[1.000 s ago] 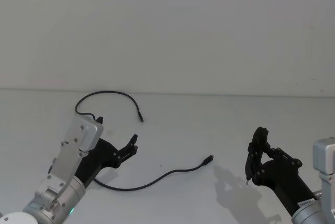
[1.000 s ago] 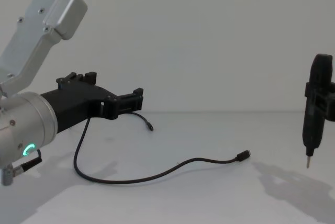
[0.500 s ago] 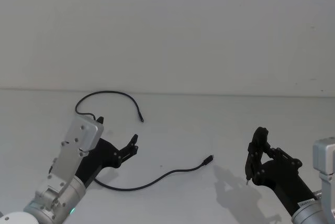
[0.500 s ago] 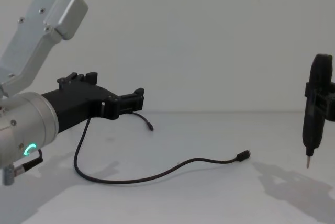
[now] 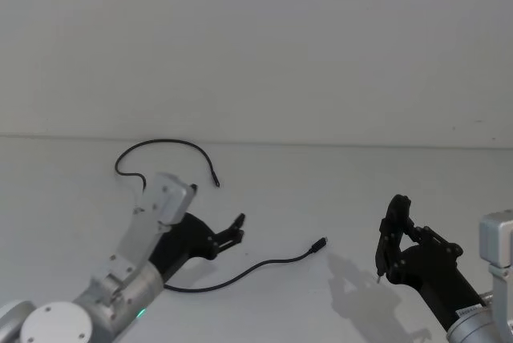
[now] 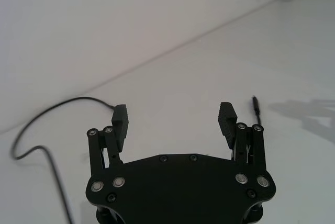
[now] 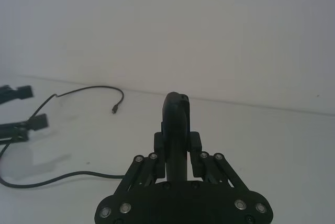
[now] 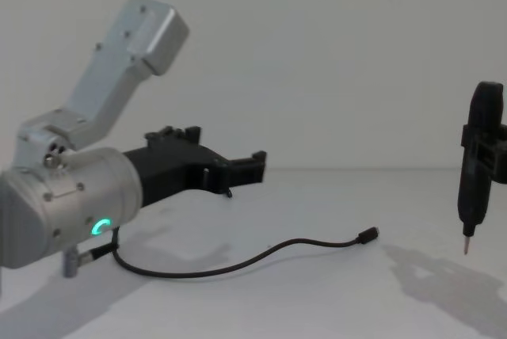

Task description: Pick up the data cable with the one hand.

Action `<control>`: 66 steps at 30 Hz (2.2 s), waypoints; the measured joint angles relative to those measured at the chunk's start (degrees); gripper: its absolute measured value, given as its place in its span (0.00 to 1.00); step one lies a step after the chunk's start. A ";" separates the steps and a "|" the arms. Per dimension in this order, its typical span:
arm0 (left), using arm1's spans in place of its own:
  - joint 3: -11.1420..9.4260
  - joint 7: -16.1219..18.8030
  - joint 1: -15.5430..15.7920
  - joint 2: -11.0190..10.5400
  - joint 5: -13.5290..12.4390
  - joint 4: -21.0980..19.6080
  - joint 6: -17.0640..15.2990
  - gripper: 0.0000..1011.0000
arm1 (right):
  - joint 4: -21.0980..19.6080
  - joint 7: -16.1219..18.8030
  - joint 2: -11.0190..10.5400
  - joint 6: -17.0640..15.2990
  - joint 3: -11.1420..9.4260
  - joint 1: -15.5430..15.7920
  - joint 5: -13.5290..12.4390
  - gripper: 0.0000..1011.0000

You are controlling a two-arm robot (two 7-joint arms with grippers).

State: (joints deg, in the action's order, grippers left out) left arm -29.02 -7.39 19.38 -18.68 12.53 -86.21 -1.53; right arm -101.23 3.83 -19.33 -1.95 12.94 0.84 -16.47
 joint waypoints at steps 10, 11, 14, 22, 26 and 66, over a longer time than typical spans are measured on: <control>-2.84 -6.20 5.81 2.59 0.07 7.46 -0.52 0.99 | 0.00 0.00 0.00 0.00 0.00 0.00 0.00 0.27; -2.93 -6.58 5.98 2.67 0.04 7.65 -0.52 0.99 | 0.00 0.00 0.00 0.00 0.00 0.00 0.00 0.27; -3.52 -8.01 6.99 2.99 -0.10 8.80 -0.53 0.99 | 0.00 0.00 0.00 0.00 0.00 0.00 0.00 0.27; -4.92 -11.82 8.98 3.39 -0.29 10.33 -0.51 0.99 | 0.00 0.00 0.00 0.00 0.00 0.00 0.00 0.27; -5.52 -13.73 9.78 3.50 -0.32 10.54 -0.72 0.99 | 0.00 0.00 0.00 0.00 0.00 0.00 0.00 0.27; -7.51 -24.50 13.15 -1.69 -3.45 9.59 -8.66 0.99 | 0.00 0.00 0.00 0.00 0.00 0.00 0.00 0.27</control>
State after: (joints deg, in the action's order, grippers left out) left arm -36.53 -31.89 32.53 -20.36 9.07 -76.62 -10.19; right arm -101.23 3.83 -19.33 -1.95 12.94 0.84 -16.47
